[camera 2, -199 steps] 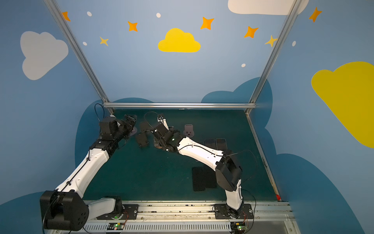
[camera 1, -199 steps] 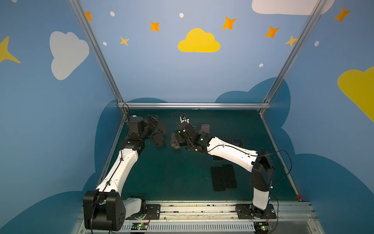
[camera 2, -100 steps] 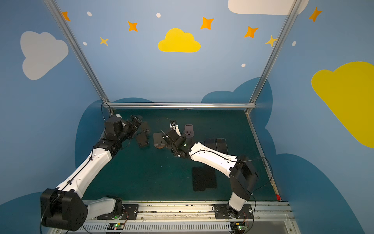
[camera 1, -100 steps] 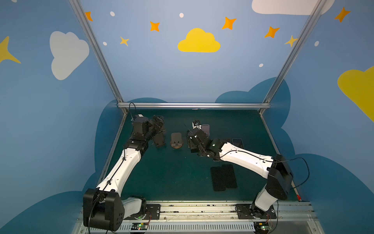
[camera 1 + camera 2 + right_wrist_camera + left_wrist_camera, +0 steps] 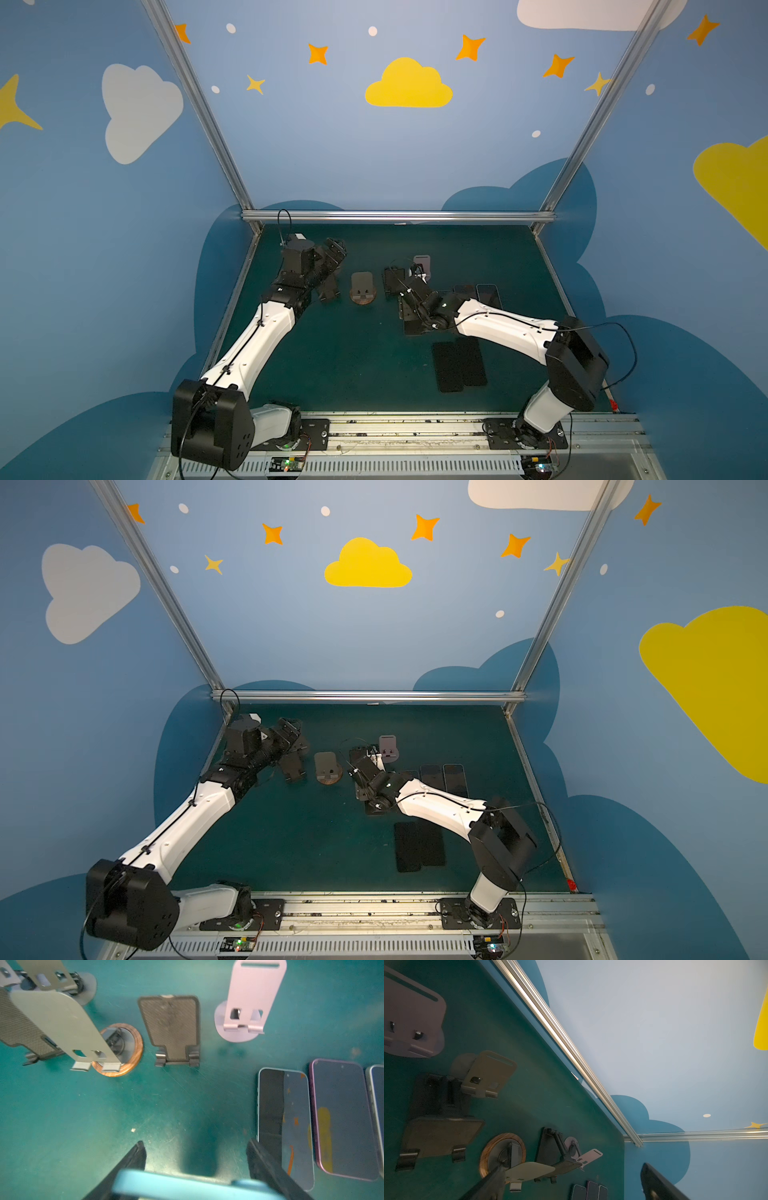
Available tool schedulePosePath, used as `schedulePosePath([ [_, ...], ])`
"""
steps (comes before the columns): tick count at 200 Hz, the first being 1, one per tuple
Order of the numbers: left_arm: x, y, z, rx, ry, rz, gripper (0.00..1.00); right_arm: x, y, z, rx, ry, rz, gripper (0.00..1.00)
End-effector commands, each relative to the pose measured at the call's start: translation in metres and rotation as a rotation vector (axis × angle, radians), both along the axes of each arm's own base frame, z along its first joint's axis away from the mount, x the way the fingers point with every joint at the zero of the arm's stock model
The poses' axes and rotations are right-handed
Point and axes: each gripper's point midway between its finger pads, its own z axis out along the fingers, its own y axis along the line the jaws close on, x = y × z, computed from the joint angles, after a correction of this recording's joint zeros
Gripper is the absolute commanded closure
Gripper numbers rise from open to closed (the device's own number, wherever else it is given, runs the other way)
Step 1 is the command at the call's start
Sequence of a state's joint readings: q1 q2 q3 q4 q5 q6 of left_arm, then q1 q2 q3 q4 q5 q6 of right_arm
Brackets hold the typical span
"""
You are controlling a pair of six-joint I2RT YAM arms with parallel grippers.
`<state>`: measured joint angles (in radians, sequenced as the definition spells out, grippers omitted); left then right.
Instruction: Remove the phone from the phone stand
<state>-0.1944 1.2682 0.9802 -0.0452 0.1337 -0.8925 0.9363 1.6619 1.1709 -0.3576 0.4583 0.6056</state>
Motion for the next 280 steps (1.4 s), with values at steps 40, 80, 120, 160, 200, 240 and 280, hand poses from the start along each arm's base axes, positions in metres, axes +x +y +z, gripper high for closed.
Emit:
schedulePosePath([
  [40,0.002,-0.007,0.013,0.010,-0.027,-0.026,0.00,-0.007,0.001,-0.020,0.056,0.100,-0.017,0.37],
  [80,0.002,-0.010,0.012,0.006,-0.022,-0.035,0.00,-0.015,-0.003,-0.036,0.011,0.193,0.000,0.37],
  [120,0.002,-0.010,0.017,0.007,-0.036,-0.040,0.00,-0.019,-0.009,-0.042,-0.052,0.311,0.037,0.37],
  [160,0.002,-0.011,0.017,0.000,-0.035,-0.042,0.00,-0.022,-0.006,-0.051,-0.044,0.539,0.006,0.37],
  [200,-0.001,-0.010,0.023,0.002,-0.052,-0.040,0.00,-0.024,-0.008,-0.062,-0.064,0.641,-0.009,0.41],
  [240,-0.002,-0.009,0.025,0.003,-0.059,-0.036,0.00,-0.025,-0.011,-0.073,-0.060,0.666,-0.030,0.41],
  [280,-0.002,-0.010,0.026,-0.002,-0.059,-0.041,0.00,-0.027,-0.010,-0.087,-0.057,0.715,-0.025,0.40],
])
